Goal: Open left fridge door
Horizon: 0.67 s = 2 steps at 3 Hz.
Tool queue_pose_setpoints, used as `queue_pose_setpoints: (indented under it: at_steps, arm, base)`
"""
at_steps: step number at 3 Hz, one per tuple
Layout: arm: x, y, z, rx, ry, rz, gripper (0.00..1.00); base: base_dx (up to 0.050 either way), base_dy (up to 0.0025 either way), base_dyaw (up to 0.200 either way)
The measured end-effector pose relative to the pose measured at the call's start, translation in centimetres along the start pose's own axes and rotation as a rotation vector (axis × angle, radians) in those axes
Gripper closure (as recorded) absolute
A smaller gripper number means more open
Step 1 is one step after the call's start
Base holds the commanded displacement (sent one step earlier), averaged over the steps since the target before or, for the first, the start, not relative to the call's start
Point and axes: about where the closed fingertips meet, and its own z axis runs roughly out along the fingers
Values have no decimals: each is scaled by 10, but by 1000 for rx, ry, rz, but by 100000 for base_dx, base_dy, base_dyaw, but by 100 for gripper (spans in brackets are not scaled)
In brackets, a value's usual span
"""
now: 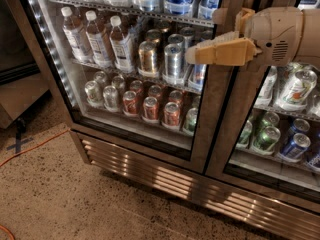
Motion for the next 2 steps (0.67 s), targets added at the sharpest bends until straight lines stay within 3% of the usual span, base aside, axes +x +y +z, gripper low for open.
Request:
queue_pose_setpoints:
  at_steps: [1, 2]
  arm:
    - [0, 0, 0, 0, 0, 0, 50]
    - [0, 0, 0, 0, 0, 0, 100]
  base:
    - [0, 0, 0]
    - [-5000, -1, 9]
